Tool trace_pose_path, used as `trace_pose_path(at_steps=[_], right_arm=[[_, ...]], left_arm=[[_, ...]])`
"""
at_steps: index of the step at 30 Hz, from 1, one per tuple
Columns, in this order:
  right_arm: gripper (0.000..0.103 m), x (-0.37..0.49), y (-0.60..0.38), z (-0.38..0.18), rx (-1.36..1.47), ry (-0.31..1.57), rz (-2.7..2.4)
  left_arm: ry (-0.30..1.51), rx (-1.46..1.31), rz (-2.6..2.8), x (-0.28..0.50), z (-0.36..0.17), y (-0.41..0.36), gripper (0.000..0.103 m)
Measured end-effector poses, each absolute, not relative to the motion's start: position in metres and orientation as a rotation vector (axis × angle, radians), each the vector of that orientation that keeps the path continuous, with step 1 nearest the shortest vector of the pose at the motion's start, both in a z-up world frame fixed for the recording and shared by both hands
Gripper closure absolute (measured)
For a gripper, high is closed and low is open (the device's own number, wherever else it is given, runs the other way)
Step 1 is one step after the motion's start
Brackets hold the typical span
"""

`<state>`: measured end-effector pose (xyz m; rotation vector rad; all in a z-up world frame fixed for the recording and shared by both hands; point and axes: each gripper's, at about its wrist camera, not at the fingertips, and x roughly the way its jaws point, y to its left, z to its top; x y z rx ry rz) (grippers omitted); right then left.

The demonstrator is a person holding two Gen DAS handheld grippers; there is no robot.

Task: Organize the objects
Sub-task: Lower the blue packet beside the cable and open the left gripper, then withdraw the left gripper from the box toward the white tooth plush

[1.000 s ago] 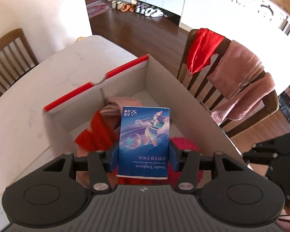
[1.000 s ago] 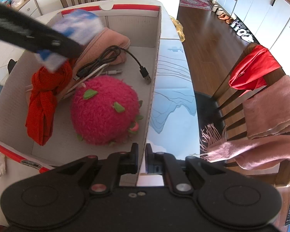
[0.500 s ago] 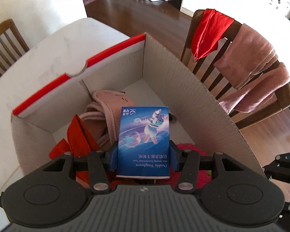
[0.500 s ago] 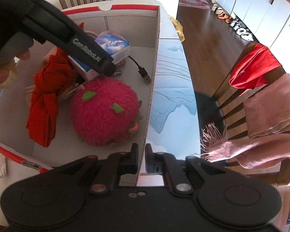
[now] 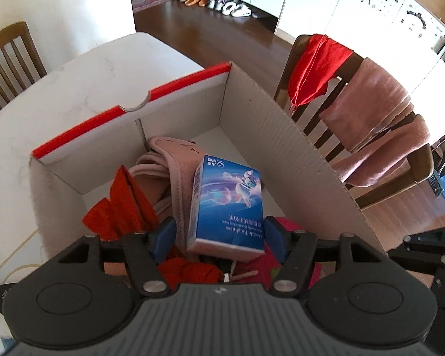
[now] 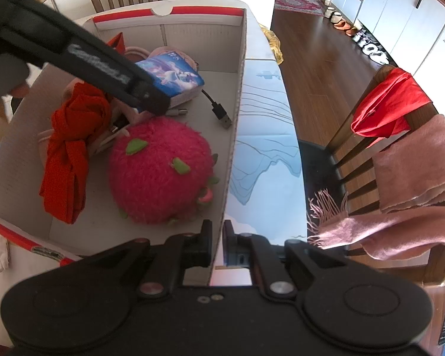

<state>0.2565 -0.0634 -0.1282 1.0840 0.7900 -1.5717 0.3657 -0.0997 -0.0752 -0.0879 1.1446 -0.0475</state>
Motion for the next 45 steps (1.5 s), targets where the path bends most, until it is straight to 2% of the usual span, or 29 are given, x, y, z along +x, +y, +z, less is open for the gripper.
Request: trace_pose_path(at_steps=[12,16,20,22,31,34,45], right_arm=[[0.097,0.256,-0.063,-0.126,1.073,0.801,-1.56],[0.096,0.256,-0.063,-0.126,1.069,0.805,-1.555],[0.096,0.256,-0.063,-0.125,1.065,0.808,-1.55],[0.096,0.256,-0.062,-0.126,1.063,0.811,-1.544],[0.096,0.258,-0.06,-0.125,1.056,0.82,-1.533],[0.096,0.258,-0.06,-0.125,1.051,0.825,-1.529],[0.096,0.26,-0.062,-0.125,1.037,0.847,-1.515]], left_arm=[[1.043,-0.134,-0.059,0.313,-0.018,-0.08,0.039],[1.004,-0.138,-0.04,0.291,-0.004,-0.061,0.032],[0.988,-0.137,0.023,0.262,0.002,-0.039,0.032],[0.985,-0.129,0.062,0.246,0.001,-0.03,0.028],[1.046,-0.2,0.144,0.169,-0.031,-0.008,0.017],[1.077,-0.209,0.151,0.149,-0.048,-0.007,0.004],[1.214,-0.188,0.135,0.107,-0.121,-0.022,0.0]])
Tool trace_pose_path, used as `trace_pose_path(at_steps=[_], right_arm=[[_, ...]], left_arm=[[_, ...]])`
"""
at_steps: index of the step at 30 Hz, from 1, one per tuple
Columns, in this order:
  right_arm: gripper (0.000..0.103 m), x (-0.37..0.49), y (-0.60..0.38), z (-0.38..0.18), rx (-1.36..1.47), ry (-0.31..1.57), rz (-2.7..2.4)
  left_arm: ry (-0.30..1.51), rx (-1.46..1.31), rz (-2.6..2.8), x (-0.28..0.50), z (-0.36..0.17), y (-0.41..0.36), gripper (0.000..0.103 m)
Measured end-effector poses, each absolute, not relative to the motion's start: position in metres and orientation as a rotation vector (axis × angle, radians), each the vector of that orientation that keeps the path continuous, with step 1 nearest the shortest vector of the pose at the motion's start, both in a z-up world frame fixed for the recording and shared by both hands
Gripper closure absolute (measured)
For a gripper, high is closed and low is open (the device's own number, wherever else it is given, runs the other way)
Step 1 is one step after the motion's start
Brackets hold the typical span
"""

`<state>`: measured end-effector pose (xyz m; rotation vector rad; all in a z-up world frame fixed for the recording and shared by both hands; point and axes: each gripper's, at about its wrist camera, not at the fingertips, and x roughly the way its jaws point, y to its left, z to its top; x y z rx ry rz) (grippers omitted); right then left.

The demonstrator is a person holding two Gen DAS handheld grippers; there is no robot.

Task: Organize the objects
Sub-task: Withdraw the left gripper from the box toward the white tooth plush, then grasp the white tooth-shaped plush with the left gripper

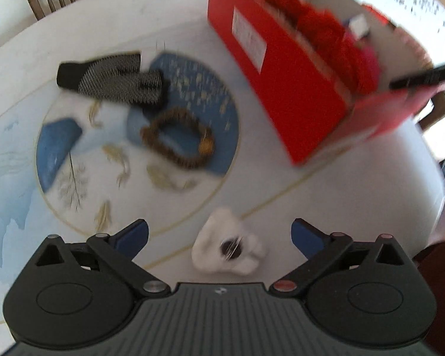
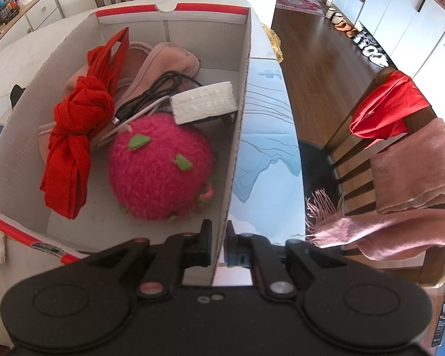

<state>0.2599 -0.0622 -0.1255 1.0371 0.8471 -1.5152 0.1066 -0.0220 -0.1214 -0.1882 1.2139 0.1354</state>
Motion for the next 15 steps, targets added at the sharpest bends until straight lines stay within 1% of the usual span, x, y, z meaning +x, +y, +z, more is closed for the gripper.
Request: trace_pose_path(at_steps=[12,15], right_arm=[[0.096,0.26,-0.062,-0.126,1.025,0.859,-1.5],[0.096,0.26,-0.062,-0.126,1.024,0.86,-1.498]], left_arm=[[1.254,-0.132,0.13,0.099,-0.148,-0.036,0.002],[1.244,-0.098,0.139,0.097,-0.148,-0.039,0.009]])
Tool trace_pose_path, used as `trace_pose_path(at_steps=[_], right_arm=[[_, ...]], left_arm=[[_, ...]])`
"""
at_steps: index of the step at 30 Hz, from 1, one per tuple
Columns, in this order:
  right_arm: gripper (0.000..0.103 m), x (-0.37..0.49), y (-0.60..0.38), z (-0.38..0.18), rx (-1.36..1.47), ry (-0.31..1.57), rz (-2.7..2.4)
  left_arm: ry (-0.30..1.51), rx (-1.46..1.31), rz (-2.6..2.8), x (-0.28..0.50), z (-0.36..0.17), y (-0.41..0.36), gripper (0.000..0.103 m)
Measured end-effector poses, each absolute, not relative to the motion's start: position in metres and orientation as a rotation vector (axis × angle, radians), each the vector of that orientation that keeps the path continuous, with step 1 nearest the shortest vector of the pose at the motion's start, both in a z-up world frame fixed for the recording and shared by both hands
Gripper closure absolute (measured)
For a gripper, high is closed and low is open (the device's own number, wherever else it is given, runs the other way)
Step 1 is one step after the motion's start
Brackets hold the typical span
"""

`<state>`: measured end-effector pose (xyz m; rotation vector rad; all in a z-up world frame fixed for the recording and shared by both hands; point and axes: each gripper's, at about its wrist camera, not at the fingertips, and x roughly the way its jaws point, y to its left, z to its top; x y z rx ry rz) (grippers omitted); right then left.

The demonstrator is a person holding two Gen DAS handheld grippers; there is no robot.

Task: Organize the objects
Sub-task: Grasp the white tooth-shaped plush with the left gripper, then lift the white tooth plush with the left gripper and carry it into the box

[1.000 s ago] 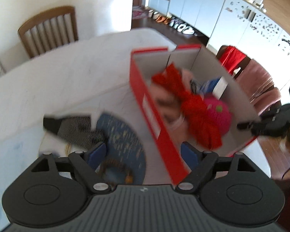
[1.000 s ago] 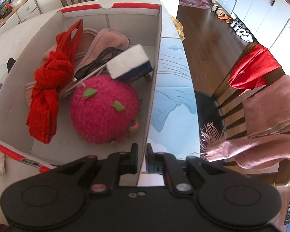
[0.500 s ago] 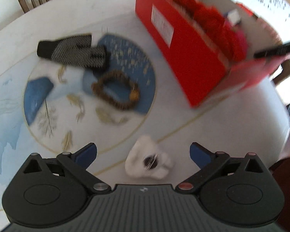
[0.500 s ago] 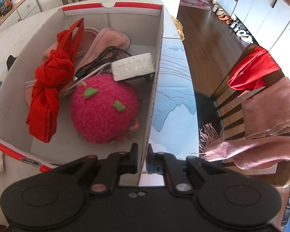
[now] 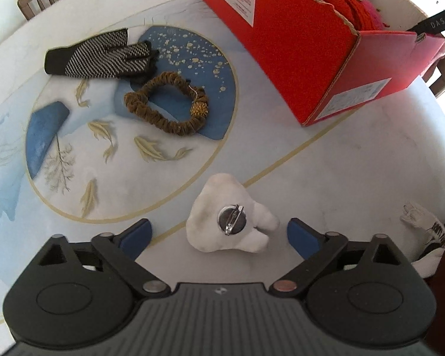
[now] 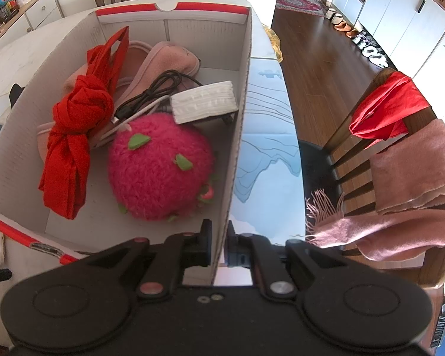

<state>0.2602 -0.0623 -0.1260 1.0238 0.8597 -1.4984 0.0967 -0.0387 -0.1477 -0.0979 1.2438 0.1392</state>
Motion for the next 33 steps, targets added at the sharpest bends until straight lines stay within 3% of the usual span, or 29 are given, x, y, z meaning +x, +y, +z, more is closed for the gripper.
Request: trace_pose_path(at_steps=[2,6,9,33], right_arm=[[0.096,0.26,-0.062,-0.126,1.022,0.862,-1.495],[0.096,0.261,-0.062,-0.125,1.015,0.866,-1.491],[0.096,0.261,-0.062,-0.125,1.012,0.867,-1.487],[0.097,0.261,-0.063,-0.123,0.981,0.886,-1.451]], left_arm=[[1.233,-0.089,0.133,0.096,-0.145,-0.04,0.017],[1.218,-0.074,0.119,0.096,-0.139,-0.042,0.044],[1.226,-0.048,0.118,0.098,-0.138,-0.044,0.048],[0.996,0.015,-0.004,0.172,0.001,-0.054,0.05]])
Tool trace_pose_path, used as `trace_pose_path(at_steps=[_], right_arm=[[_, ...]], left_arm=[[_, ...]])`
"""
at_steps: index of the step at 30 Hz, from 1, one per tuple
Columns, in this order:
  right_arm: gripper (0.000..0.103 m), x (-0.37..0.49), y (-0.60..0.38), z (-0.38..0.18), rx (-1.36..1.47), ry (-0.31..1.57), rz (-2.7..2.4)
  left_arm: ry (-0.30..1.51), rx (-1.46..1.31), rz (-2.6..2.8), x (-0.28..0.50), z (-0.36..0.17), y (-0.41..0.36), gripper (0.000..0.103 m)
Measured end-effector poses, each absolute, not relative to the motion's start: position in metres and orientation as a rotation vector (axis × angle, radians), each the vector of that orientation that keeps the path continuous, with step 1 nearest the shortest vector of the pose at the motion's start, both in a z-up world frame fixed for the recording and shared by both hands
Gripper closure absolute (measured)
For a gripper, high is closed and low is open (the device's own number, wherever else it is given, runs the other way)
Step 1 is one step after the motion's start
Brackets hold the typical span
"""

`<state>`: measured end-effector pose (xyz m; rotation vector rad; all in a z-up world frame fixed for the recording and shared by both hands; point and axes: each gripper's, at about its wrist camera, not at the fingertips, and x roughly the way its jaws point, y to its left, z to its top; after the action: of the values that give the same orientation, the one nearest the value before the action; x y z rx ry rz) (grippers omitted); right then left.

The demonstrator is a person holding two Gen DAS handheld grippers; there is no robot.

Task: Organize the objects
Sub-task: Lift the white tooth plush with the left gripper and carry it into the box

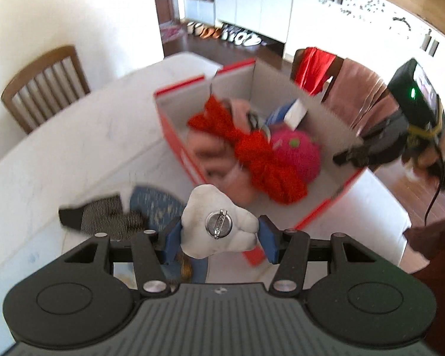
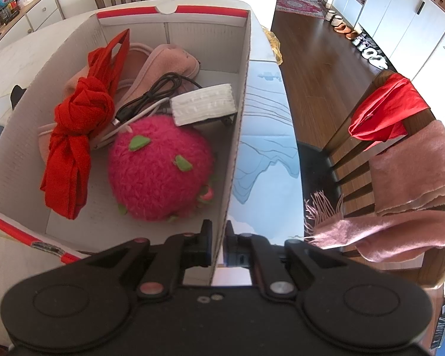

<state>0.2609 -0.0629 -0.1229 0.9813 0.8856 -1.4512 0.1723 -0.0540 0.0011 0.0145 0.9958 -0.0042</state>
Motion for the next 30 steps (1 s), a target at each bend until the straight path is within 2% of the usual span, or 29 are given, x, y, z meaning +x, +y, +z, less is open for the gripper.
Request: trace_pose_path(at_steps=[7,14,30], right_arm=[[0.097,0.26,-0.062,-0.12,0.974,0.883,-1.444],[0.097,0.26,-0.062,-0.12,0.967,0.887,-1.436],[0.097,0.262,-0.063,-0.121,0.957,0.891,-1.413]], left_arm=[[0.945,0.068,-0.057,0.221,0.017,-0.067,0.05],[0.939,0.126,-0.094,0.271,0.011,-0.089,0.049],[1.04,0.196,-0.126,0.349,-0.051,-0.119,0.049]])
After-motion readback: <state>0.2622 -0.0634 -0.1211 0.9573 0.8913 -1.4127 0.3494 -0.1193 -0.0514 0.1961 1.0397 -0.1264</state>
